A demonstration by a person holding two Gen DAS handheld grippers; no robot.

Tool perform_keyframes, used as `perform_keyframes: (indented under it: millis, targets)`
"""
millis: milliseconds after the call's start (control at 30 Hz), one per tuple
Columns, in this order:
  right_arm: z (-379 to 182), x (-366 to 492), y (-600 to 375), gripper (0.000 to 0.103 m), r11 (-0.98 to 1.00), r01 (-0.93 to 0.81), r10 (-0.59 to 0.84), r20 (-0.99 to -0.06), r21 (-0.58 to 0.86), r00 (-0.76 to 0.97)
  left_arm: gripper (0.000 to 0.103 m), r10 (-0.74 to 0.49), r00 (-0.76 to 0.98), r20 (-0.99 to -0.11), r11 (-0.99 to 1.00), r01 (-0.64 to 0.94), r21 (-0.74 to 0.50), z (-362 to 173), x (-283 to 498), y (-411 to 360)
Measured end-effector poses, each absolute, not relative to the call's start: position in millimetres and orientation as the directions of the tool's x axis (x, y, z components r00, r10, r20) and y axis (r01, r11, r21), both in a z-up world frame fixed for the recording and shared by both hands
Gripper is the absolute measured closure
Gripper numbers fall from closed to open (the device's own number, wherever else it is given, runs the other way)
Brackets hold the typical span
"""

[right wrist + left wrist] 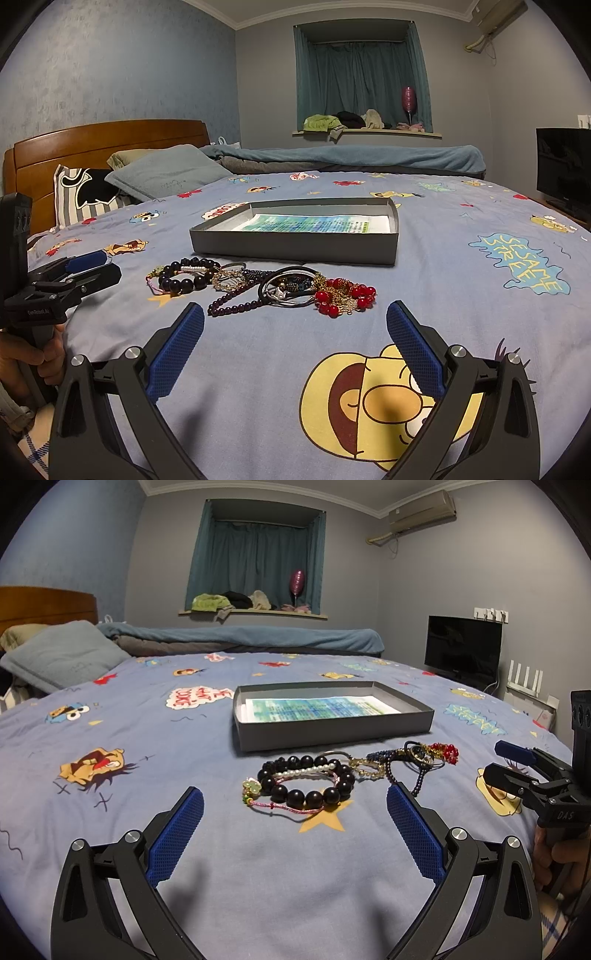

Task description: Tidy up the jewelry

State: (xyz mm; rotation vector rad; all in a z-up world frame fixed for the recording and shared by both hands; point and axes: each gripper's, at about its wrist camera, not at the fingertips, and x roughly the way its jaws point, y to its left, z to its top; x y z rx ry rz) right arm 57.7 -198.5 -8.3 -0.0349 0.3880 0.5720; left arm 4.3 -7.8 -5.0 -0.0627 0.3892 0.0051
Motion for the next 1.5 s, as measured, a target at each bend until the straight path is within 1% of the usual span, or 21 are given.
perform_keyframes:
  millis: [1067, 1333, 1433, 1500]
  targets:
    - [-9.6, 58.2, -198.3, 0.005, 0.842, -0.534, 0.521, -0.369, 0.076, 0.770, 0.004, -0.008, 0.925, -0.381, 0.998, -0.016, -0.061, -6.4, 4.6, -7.3]
    - [-9.7, 58.3, -198.0, 0.005, 0.843, -0.533, 0.520, -0.370, 0.073, 0.770, 0.004, -0.019, 0.917, -0.399, 0.995, -0.023, -0.100, -8.9, 6.7, 1.0]
    - [-12.0, 58.6, -197.3, 0.005, 0.842, -0.536, 0.519, -0.374, 0.067, 0.769, 0.009, -0.019, 0.912, -0.411, 0.996, -0.017, -0.085, -8.3, 8.2, -1.9]
    - [-11.5, 59.1, -195.5, 0.005, 0.840, -0.539, 0.519, -0.377, 0.062, 0.767, 0.022, -0.034, 0.907, -0.419, 0.998, 0.006, -0.066, -7.0, 10.4, -6.4]
